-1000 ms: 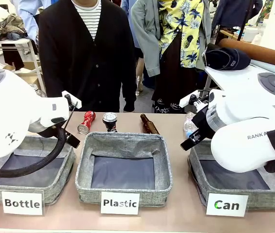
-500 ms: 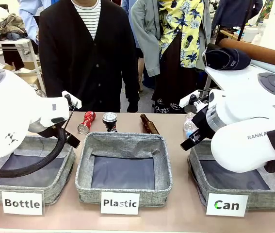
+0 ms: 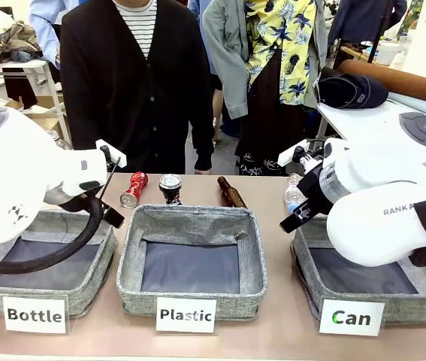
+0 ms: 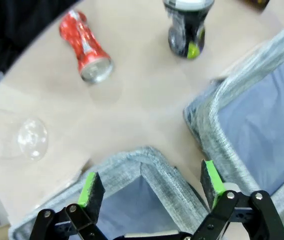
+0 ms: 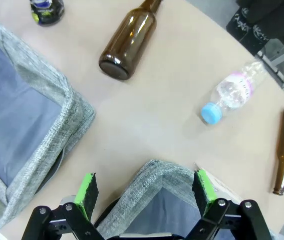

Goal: Sort the can waste into the basket.
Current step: Pick up the can waste from the table and place it in the right Fabric basket.

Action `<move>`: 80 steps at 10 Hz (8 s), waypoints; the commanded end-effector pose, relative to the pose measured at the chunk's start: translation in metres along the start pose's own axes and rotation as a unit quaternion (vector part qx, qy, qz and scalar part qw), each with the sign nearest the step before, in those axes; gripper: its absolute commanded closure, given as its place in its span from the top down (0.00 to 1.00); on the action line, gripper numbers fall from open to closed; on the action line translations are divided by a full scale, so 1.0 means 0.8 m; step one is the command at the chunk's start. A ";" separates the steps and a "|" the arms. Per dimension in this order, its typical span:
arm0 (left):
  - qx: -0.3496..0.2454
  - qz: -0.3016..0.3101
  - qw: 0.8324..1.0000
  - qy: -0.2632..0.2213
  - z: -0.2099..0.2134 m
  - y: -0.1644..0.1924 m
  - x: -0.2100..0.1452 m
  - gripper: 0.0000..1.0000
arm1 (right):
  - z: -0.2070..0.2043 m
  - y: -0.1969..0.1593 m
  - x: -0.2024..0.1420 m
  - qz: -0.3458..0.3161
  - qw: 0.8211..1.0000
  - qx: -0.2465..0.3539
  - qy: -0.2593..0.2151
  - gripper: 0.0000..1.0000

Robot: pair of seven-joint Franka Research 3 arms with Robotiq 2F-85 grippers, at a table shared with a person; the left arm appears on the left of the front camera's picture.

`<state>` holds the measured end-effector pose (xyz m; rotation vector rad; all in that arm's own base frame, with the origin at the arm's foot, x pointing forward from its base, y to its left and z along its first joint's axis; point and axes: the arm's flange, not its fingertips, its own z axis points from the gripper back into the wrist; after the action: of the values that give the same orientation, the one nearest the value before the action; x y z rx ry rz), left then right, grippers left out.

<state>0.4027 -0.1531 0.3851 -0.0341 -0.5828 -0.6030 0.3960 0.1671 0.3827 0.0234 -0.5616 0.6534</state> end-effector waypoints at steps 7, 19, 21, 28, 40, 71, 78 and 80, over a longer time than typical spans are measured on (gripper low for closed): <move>-0.285 0.345 0.870 -0.208 0.280 0.138 -0.266 1.00 | 0.280 -0.197 -0.214 -0.445 0.836 0.294 -0.129 1.00; -0.320 0.525 0.751 -0.241 0.295 0.317 -0.382 1.00 | 0.305 -0.297 -0.337 -0.541 0.753 0.315 -0.201 1.00; -0.277 0.502 0.793 -0.204 0.310 0.317 -0.357 1.00 | 0.305 -0.297 -0.337 -0.541 0.753 0.315 -0.201 1.00; -0.412 0.366 0.832 -0.072 0.269 0.468 -0.239 1.00 | 0.305 -0.297 -0.337 -0.541 0.753 0.315 -0.201 1.00; -0.389 0.314 0.863 -0.066 0.247 0.390 -0.205 1.00 | 0.305 -0.297 -0.337 -0.541 0.753 0.315 -0.201 1.00; -0.288 -0.201 0.874 -0.336 -0.025 0.242 -0.011 1.00 | 0.305 -0.297 -0.337 -0.541 0.753 0.315 -0.201 1.00; -0.329 -0.237 0.834 -0.374 0.033 0.246 -0.106 1.00 | 0.305 -0.297 -0.337 -0.541 0.753 0.315 -0.201 1.00; -0.320 -0.246 0.853 -0.332 0.004 0.231 -0.041 1.00 | 0.305 -0.297 -0.337 -0.541 0.753 0.315 -0.201 1.00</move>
<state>0.4571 0.0323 0.3906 -0.7998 -1.0783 -1.3007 0.2388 -0.2229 0.4904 1.0701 -0.5760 -0.3875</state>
